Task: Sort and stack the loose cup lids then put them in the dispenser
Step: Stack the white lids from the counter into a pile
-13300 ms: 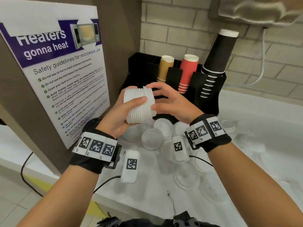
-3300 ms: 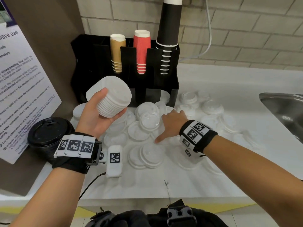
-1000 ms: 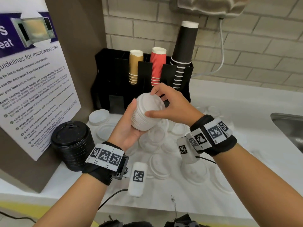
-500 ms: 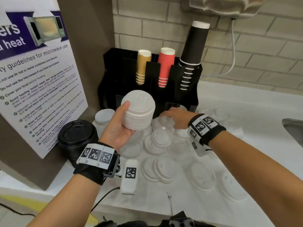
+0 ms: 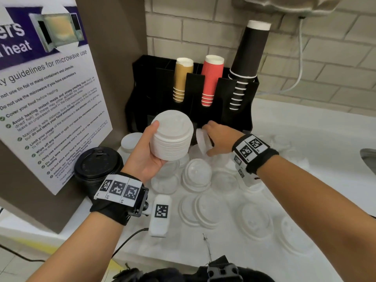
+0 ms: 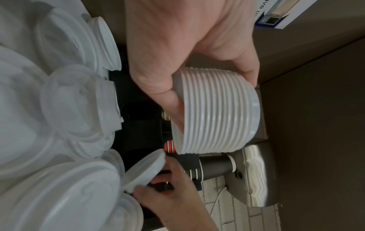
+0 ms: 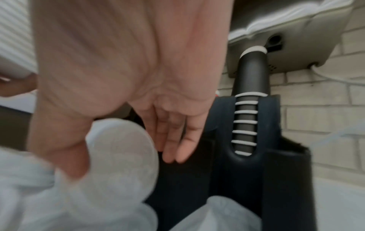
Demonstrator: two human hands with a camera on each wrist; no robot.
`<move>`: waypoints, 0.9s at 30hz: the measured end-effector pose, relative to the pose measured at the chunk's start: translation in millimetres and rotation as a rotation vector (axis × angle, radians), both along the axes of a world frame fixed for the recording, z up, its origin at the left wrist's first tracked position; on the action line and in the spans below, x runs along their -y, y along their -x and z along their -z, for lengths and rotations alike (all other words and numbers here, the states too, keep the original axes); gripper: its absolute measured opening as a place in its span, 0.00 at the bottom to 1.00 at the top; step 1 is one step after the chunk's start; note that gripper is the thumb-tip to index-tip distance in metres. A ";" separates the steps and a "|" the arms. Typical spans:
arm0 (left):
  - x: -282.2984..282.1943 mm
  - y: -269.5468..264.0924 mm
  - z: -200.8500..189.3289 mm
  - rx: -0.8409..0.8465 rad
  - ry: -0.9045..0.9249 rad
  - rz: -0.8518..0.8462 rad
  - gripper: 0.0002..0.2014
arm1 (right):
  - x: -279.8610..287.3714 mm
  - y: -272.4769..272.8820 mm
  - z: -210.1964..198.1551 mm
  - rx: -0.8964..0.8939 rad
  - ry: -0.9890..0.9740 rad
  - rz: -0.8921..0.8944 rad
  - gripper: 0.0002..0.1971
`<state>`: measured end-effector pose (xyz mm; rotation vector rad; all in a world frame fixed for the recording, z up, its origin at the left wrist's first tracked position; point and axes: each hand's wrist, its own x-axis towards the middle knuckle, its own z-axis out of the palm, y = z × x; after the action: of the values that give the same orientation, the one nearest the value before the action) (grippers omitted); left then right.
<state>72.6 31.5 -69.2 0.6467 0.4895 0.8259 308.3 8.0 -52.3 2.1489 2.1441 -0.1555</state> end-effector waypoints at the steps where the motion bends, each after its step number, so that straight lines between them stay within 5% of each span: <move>1: -0.2 -0.3 0.7 0.003 -0.002 0.003 0.31 | 2.7 -2.7 -1.4 -0.065 -0.063 0.014 0.41; 5: -0.6 -2.3 4.4 -0.005 -0.016 0.009 0.35 | 13.8 -17.4 -3.6 -0.297 -0.275 0.078 0.23; 8: 0.3 -3.2 8.9 -0.009 -0.021 0.006 0.36 | 21.5 -24.3 -1.5 -0.362 -0.267 0.153 0.25; 12: 0.1 -2.0 13.0 0.014 -0.030 0.008 0.36 | 30.4 -18.6 1.9 -0.223 -0.069 0.095 0.36; 19: -0.4 1.0 11.7 0.015 -0.038 0.008 0.37 | 31.8 13.7 13.9 0.294 0.099 -0.071 0.21; 27: -1.7 5.5 12.3 0.016 -0.049 0.004 0.35 | 24.9 10.9 22.7 0.269 0.176 -0.125 0.14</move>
<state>67.1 33.2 -81.5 0.6853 0.4550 0.8409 297.3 -16.8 -75.0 1.8194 2.0202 -0.0401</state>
